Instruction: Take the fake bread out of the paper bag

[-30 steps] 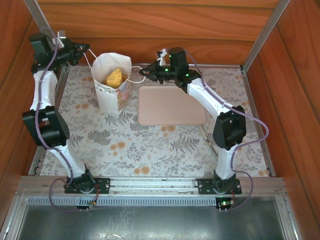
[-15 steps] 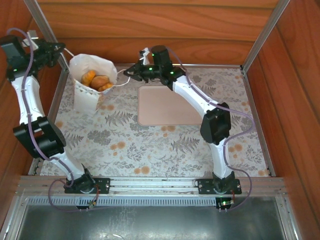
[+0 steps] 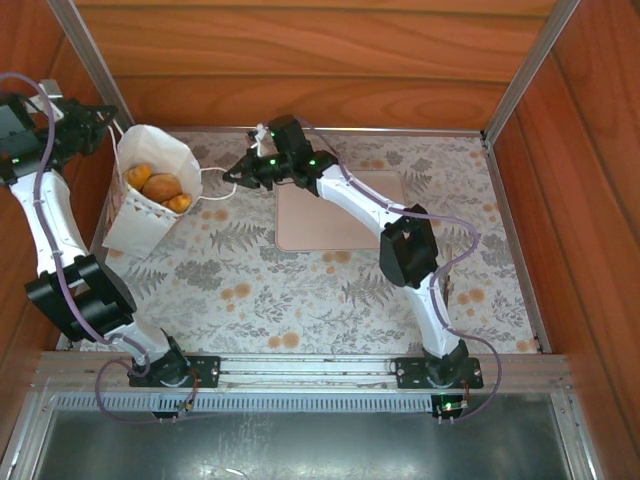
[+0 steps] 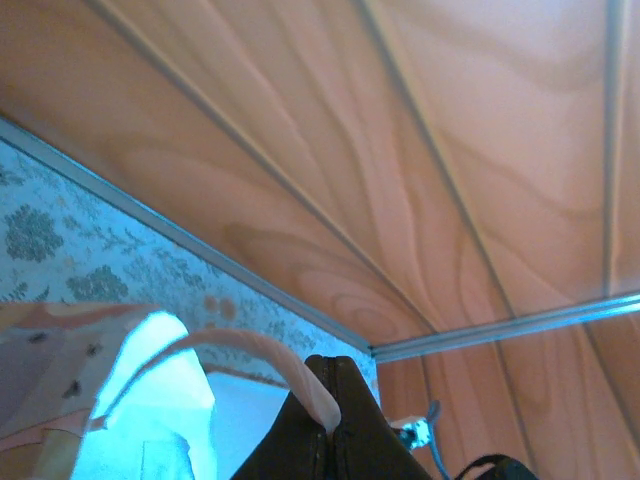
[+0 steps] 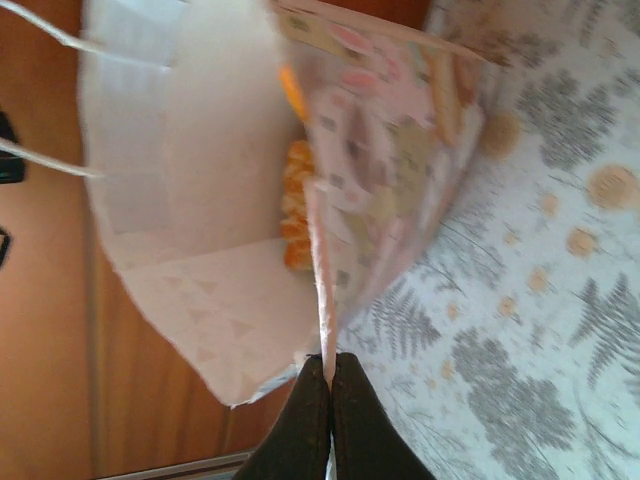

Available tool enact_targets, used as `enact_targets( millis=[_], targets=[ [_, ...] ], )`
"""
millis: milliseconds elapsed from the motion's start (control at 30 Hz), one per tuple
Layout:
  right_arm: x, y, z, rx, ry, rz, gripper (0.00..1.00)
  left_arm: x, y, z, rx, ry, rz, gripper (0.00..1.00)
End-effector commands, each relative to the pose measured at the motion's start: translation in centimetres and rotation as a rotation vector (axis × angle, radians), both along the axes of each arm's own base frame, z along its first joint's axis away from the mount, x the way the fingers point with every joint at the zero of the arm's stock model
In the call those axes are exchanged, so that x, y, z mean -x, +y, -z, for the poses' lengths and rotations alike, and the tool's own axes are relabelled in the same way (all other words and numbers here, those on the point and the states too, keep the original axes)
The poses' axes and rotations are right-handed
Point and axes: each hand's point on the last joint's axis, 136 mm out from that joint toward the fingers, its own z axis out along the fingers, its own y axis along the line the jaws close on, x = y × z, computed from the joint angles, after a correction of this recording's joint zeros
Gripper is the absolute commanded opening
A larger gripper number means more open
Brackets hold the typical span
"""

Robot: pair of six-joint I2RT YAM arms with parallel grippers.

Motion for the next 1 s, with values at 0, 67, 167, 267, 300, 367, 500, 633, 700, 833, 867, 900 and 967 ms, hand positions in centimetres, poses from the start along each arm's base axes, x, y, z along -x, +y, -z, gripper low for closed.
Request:
enact_targets(
  millis=[0, 67, 167, 267, 300, 367, 500, 633, 700, 833, 867, 900, 967],
  targets=[
    [-0.2, -1.9, -0.1, 0.016, -0.031, 0.032, 0.0, 0.6, -3.9, 0.1, -0.054, -0.038, 0.097, 0.0],
    [-0.1, -2.9, 1.3, 0.046, -0.015, 0.055, 0.0, 0.5, -5.9, 1.3, -0.058, -0.019, 0.137, 0.0],
    [0.1, -4.3, 3.0, 0.068, 0.0, 0.086, 0.0, 0.4, -8.2, 2.7, -0.063, 0.008, 0.177, 0.0],
    [0.5, -5.5, 4.6, 0.085, 0.018, 0.105, 0.0, 0.5, -10.0, 3.8, -0.07, 0.025, 0.213, 0.0],
    [0.6, -5.9, 5.2, 0.094, 0.026, 0.112, 0.0, 0.6, -10.6, 4.2, -0.069, 0.033, 0.222, 0.0],
    [0.9, -6.6, 6.1, 0.105, 0.034, 0.122, 0.0, 0.6, -11.4, 4.9, -0.068, 0.049, 0.235, 0.0],
    [1.2, -7.7, 8.1, 0.123, 0.079, 0.144, 0.0, 0.8, -13.3, 6.7, -0.073, 0.089, 0.262, 0.0],
    [1.3, -8.7, 9.9, 0.157, 0.106, 0.172, 0.0, 1.0, -14.8, 8.8, -0.073, 0.137, 0.288, 0.0],
    [1.3, -9.0, 10.7, 0.165, 0.121, 0.172, 0.0, 1.1, -15.6, 9.8, -0.07, 0.161, 0.304, 0.0],
    [1.1, -9.8, 12.4, 0.196, 0.152, 0.188, 0.0, 1.3, -17.2, 11.4, -0.075, 0.195, 0.327, 0.0],
    [1.0, -10.2, 12.9, 0.21, 0.163, 0.197, 0.0, 1.3, -17.6, 11.7, -0.081, 0.199, 0.333, 0.0],
    [0.9, -10.5, 13.3, 0.217, 0.167, 0.204, 0.0, 1.3, -17.9, 12.0, -0.085, 0.205, 0.334, 0.0],
    [0.9, -10.8, 13.8, 0.225, 0.178, 0.209, 0.0, 1.4, -18.3, 12.3, -0.087, 0.212, 0.326, 0.0]
  ],
)
